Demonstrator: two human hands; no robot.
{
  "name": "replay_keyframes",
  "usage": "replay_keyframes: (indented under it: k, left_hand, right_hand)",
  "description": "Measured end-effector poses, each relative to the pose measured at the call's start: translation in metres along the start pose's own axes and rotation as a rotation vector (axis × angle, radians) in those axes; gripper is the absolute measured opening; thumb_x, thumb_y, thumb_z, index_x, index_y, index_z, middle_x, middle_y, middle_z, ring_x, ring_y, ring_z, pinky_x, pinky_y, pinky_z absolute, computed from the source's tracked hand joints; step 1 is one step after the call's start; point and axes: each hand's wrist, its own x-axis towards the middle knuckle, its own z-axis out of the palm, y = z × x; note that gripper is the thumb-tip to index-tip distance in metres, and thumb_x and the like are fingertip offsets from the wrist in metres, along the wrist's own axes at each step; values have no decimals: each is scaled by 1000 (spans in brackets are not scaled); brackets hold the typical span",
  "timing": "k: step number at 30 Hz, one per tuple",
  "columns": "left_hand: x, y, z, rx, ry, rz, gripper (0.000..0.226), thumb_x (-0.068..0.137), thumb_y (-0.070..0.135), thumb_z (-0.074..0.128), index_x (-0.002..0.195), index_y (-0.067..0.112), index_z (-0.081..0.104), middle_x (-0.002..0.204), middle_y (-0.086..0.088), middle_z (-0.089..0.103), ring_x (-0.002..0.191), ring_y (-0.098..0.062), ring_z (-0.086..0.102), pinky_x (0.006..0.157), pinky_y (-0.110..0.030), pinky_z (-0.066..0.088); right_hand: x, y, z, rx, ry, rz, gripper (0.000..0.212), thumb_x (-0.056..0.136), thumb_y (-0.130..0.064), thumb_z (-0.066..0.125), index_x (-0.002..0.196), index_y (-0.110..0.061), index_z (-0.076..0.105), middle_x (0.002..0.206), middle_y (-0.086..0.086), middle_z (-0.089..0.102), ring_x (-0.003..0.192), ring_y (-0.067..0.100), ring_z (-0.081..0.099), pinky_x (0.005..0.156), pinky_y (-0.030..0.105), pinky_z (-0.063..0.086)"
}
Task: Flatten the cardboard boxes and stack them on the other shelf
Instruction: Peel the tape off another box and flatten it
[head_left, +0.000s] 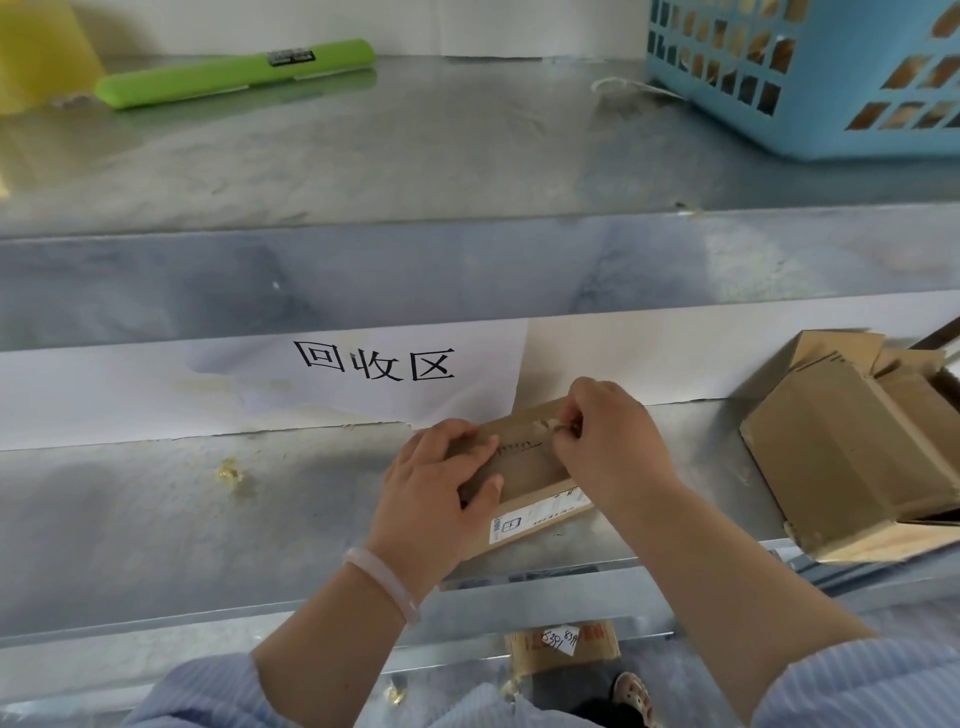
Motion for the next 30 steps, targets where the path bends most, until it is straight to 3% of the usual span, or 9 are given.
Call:
replay_keyframes:
  k: [2, 5, 7, 10, 12, 17, 21, 24, 30]
  left_hand:
    - [-1, 0, 0, 1, 5, 1, 37, 86, 31, 66, 123, 28, 65, 132, 14, 48, 124, -5, 36, 108, -24, 25]
    - [-1, 1, 0, 16, -1, -1, 36, 87, 34, 64, 123, 29, 65, 133, 15, 46, 124, -3, 34, 108, -25, 25]
    - [-1, 0, -1, 29, -4, -2, 37, 87, 35, 64, 123, 30, 64, 133, 16, 46, 124, -4, 33, 108, -27, 26]
    - [0, 2, 0, 63, 0, -2, 37, 87, 38, 62, 123, 30, 65, 133, 15, 48, 125, -8, 38, 108, -30, 27]
    - [1, 4, -2, 98, 6, 8, 41, 83, 43, 57, 120, 29, 67, 128, 13, 52, 121, -11, 45, 108, -32, 29]
    - [12, 12, -3, 114, -21, 28, 47, 73, 41, 53, 115, 26, 68, 118, 12, 56, 113, -12, 49, 104, -28, 30]
    - [19, 15, 6, 96, -66, 31, 48, 81, 44, 57, 126, 30, 59, 125, 15, 49, 119, -10, 42, 105, -24, 23]
    - [18, 12, 9, 156, -81, 45, 56, 84, 55, 56, 134, 31, 52, 129, 15, 43, 121, -10, 37, 108, -28, 23]
    - [19, 7, 8, 189, -103, 78, 55, 86, 59, 51, 134, 32, 52, 128, 16, 41, 120, -11, 36, 107, -30, 24]
  right_hand:
    - [-2, 3, 1, -70, 41, -101, 25, 80, -11, 60, 70, -20, 39, 76, -7, 45, 74, 19, 44, 53, 27, 29]
    - [-6, 7, 4, -136, 41, -215, 11, 77, -3, 60, 72, -11, 53, 78, 2, 58, 81, 28, 52, 61, 35, 43]
    - [-7, 10, 2, -178, 34, -272, 4, 80, -11, 62, 78, -10, 65, 80, 3, 65, 84, 28, 57, 69, 37, 47]
    - [-11, 10, -2, -188, -14, -309, 21, 90, -34, 59, 86, -18, 72, 86, -1, 67, 89, 22, 57, 82, 36, 47]
    - [-16, 7, -1, -134, -47, -282, 31, 96, -38, 50, 88, -19, 73, 85, -2, 65, 89, 20, 56, 87, 36, 46]
    - [-11, 3, -2, 74, -130, 2, 10, 88, -38, 64, 91, -29, 68, 82, -14, 60, 79, 9, 57, 70, 26, 47]
    - [-7, -2, 1, -76, -196, 21, 18, 86, -38, 62, 78, -22, 60, 88, -5, 53, 83, 16, 54, 66, 29, 43]
    - [-9, -3, 4, -38, -147, 43, 13, 87, -30, 60, 78, -25, 52, 90, -5, 54, 83, 18, 55, 67, 33, 48]
    - [-5, 13, -6, 11, 16, 61, 16, 86, -30, 61, 77, -22, 50, 78, -8, 55, 72, 14, 52, 59, 28, 42]
